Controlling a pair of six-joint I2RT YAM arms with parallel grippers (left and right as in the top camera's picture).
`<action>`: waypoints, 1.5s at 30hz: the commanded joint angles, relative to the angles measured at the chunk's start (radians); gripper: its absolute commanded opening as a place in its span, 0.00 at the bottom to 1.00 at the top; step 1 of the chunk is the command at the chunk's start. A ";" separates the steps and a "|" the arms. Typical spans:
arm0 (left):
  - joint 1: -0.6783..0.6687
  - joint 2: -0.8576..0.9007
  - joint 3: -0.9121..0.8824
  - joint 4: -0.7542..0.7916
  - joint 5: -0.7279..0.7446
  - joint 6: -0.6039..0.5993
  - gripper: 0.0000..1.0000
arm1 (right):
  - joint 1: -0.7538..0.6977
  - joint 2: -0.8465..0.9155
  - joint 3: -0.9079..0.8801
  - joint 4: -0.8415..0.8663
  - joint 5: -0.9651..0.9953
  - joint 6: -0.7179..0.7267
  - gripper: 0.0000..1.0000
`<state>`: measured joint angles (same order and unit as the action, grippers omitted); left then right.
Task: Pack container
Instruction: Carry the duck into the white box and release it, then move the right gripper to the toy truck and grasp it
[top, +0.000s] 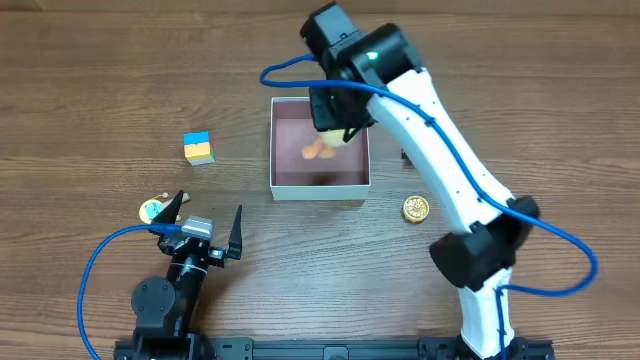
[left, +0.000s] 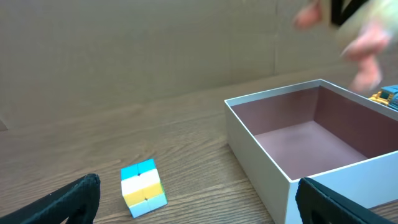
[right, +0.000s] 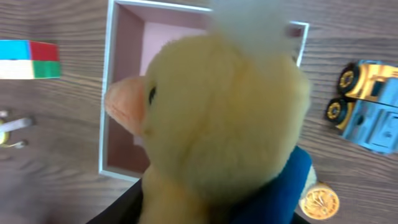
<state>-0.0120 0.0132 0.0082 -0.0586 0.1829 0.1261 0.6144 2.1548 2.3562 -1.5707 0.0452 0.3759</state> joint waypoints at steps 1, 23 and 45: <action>0.007 -0.007 -0.003 0.000 -0.007 -0.018 1.00 | 0.016 0.085 0.019 0.016 0.030 0.029 0.38; 0.007 -0.007 -0.004 0.000 -0.006 -0.018 1.00 | -0.309 0.081 0.199 -0.123 0.040 -0.022 1.00; 0.007 -0.007 -0.004 0.000 -0.006 -0.018 1.00 | -0.428 0.067 -0.393 0.112 -0.047 -0.228 1.00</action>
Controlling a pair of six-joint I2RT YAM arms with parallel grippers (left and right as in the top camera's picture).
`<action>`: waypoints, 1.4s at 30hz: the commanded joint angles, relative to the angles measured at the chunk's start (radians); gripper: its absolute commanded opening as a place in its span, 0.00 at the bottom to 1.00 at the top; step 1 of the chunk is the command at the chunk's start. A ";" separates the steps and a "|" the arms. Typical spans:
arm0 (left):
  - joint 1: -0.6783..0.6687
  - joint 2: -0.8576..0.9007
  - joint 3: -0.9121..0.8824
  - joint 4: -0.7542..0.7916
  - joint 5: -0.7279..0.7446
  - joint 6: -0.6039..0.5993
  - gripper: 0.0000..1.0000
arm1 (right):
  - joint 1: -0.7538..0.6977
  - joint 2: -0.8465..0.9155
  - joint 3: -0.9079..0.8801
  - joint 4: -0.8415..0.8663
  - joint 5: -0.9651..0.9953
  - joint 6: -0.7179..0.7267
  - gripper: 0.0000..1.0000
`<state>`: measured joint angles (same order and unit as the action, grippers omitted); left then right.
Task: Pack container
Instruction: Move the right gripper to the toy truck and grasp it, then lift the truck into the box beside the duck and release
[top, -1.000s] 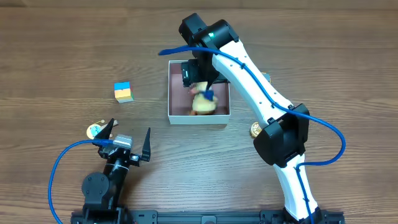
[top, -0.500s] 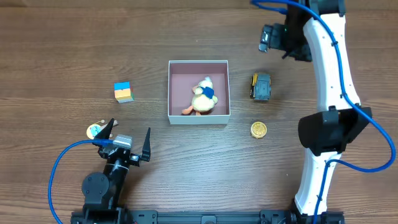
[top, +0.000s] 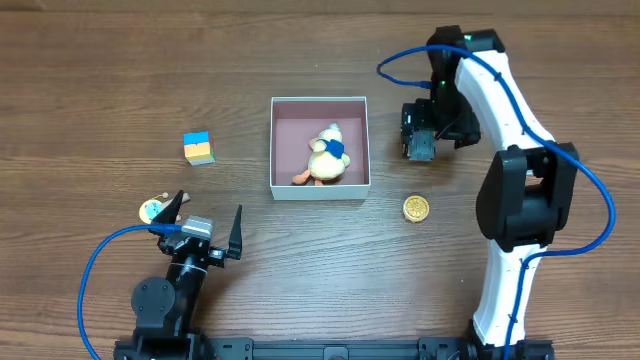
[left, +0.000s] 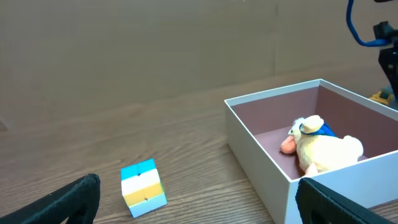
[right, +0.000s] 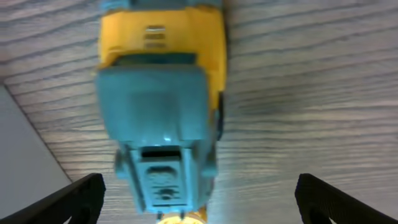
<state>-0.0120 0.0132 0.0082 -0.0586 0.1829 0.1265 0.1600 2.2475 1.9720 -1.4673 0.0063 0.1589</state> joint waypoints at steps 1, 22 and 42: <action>0.007 -0.007 -0.004 0.000 -0.006 -0.018 1.00 | 0.039 -0.026 -0.012 0.022 -0.008 -0.010 1.00; 0.007 -0.007 -0.003 0.000 -0.006 -0.018 1.00 | 0.041 -0.024 -0.103 0.175 0.038 0.024 0.47; 0.007 -0.007 -0.004 0.000 -0.006 -0.018 1.00 | 0.345 -0.078 0.475 -0.193 -0.009 0.189 0.43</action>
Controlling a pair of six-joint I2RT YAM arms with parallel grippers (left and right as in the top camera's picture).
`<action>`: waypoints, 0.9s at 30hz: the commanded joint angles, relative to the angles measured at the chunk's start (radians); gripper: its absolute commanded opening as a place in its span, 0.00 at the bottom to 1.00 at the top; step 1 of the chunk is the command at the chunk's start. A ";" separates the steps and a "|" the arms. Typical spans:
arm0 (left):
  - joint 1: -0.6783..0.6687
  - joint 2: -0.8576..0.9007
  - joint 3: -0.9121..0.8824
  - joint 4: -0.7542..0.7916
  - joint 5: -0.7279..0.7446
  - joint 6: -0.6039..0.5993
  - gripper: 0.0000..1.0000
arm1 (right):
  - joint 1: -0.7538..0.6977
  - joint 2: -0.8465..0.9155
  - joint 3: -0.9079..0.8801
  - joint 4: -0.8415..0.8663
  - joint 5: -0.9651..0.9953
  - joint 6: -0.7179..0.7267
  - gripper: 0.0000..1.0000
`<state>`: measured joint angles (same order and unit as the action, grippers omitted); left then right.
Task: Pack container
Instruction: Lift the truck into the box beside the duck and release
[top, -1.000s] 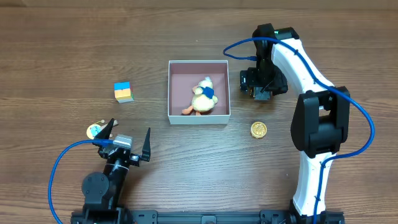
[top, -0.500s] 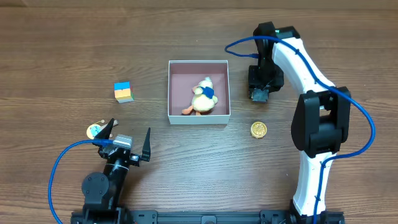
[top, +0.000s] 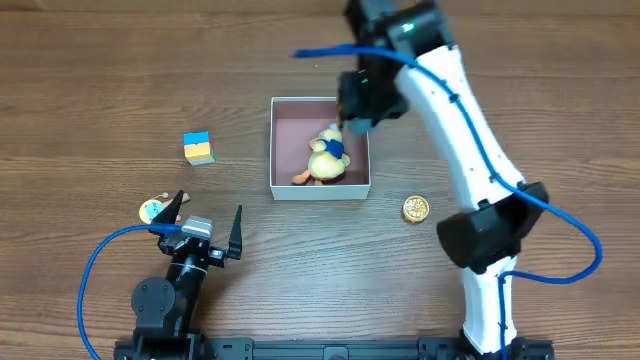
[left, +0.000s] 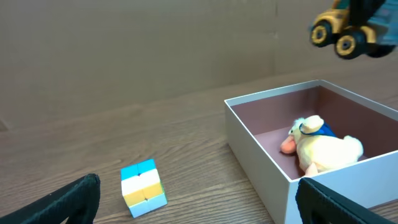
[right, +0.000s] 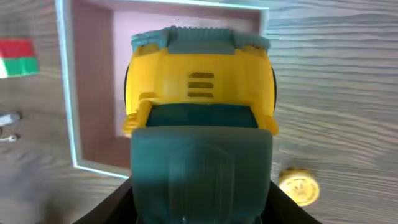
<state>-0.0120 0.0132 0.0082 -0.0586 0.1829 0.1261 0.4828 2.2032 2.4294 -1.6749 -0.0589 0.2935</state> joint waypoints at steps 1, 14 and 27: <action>0.007 -0.007 -0.004 0.000 -0.006 -0.018 1.00 | 0.037 -0.034 0.018 0.029 0.057 0.060 0.43; 0.007 -0.007 -0.004 0.000 -0.006 -0.018 1.00 | 0.049 0.104 0.012 0.066 0.058 0.100 0.56; 0.007 -0.007 -0.004 0.000 -0.006 -0.018 1.00 | -0.107 -0.009 0.161 -0.019 0.058 0.092 0.91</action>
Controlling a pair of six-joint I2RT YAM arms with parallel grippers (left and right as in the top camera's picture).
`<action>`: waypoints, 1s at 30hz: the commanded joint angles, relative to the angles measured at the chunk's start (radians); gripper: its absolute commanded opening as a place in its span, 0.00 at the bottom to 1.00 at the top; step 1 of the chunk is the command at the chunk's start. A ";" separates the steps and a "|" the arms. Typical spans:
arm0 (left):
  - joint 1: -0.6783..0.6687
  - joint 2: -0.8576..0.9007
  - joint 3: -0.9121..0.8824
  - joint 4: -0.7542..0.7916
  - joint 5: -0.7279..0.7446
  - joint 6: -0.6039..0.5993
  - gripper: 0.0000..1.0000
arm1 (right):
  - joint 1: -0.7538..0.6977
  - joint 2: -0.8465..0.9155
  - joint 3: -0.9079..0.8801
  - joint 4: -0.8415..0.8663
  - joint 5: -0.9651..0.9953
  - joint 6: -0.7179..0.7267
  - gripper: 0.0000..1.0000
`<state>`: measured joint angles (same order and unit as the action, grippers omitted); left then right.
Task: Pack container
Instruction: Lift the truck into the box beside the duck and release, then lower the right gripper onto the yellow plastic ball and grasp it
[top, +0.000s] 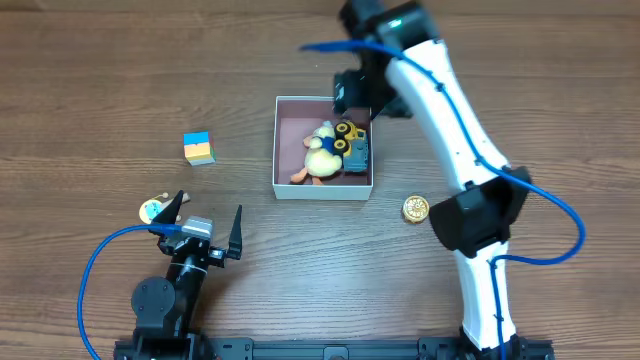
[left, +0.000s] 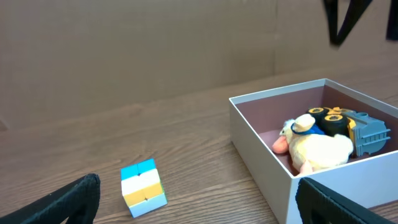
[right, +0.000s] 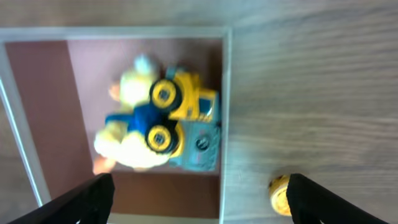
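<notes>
The white box with a pink inside (top: 279, 150) (right: 225, 93) (left: 261, 177) holds a yellow plush duck (top: 322, 155) (right: 134, 134) (left: 314, 149) and a yellow and blue toy truck (top: 356, 148) (right: 189, 127) (left: 360, 130) lying on its side against the duck. My right gripper (right: 199, 202) hangs open above the box, holding nothing; its arm (top: 440, 110) reaches over the box's far right corner. My left gripper (left: 199, 199) (top: 208, 230) rests open near the table's front left. A multicoloured cube (top: 198, 148) (left: 144, 186) lies left of the box.
A gold coin-like disc (top: 415, 208) (right: 280, 193) sits right of the box's near corner. A small round yellow and blue piece (top: 151, 209) lies by the left gripper. The wood table (top: 100, 80) stretches round the box.
The truck was held in my right gripper above the box. Now it lies inside the box beside the duck, and the gripper is open and empty. The box has shifted slightly right.
My right gripper held the plush duck over the empty box. Then the duck lay in the box and the gripper stood open over the truck on the table to the right. Then it held the truck above the box; now the truck is inside.
</notes>
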<state>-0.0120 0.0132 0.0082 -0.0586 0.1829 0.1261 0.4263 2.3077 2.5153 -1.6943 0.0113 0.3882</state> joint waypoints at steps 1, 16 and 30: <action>0.007 -0.007 -0.004 0.000 -0.006 -0.018 1.00 | -0.071 -0.161 0.078 0.000 -0.013 -0.011 0.94; 0.007 -0.007 -0.003 0.000 -0.006 -0.018 1.00 | -0.140 -1.035 -1.160 0.298 0.124 0.470 1.00; 0.007 -0.007 -0.004 0.000 -0.006 -0.018 1.00 | -0.140 -0.545 -1.299 0.529 0.063 0.415 1.00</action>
<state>-0.0120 0.0132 0.0082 -0.0589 0.1825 0.1261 0.2878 1.7451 1.2209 -1.1900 0.1211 0.8066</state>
